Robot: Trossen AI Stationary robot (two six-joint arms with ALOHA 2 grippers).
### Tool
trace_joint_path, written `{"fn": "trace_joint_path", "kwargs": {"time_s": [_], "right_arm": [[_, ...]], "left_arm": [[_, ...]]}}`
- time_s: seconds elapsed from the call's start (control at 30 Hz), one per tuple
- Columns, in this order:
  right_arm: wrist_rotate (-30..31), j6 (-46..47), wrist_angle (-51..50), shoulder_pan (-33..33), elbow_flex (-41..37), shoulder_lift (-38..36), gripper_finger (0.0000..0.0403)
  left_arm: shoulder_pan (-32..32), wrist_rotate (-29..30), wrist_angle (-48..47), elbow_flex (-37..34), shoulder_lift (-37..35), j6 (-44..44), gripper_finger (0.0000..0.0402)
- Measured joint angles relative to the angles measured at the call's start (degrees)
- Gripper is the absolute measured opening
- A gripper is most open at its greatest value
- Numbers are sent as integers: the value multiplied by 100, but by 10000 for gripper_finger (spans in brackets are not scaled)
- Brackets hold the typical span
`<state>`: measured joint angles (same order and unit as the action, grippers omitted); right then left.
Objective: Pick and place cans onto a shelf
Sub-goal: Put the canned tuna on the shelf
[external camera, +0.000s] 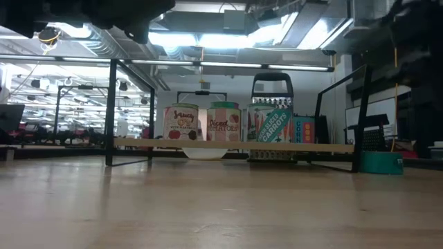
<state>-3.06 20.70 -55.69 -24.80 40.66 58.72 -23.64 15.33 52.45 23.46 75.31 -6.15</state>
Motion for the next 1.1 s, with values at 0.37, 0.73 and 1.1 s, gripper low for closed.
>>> {"fn": "trace_joint_path", "kwargs": {"time_s": [0.37,0.73,1.1], "right_arm": [[1101,46,368,31,-633,39,167],[1612,323,528,28,-631,406,167],[2002,457,827,30,-631,1111,167]], "left_arm": [[0,0,0,0,0,0,66],[0,1,9,0,2,0,66],[0,0,28,0,2,0,66]]}}
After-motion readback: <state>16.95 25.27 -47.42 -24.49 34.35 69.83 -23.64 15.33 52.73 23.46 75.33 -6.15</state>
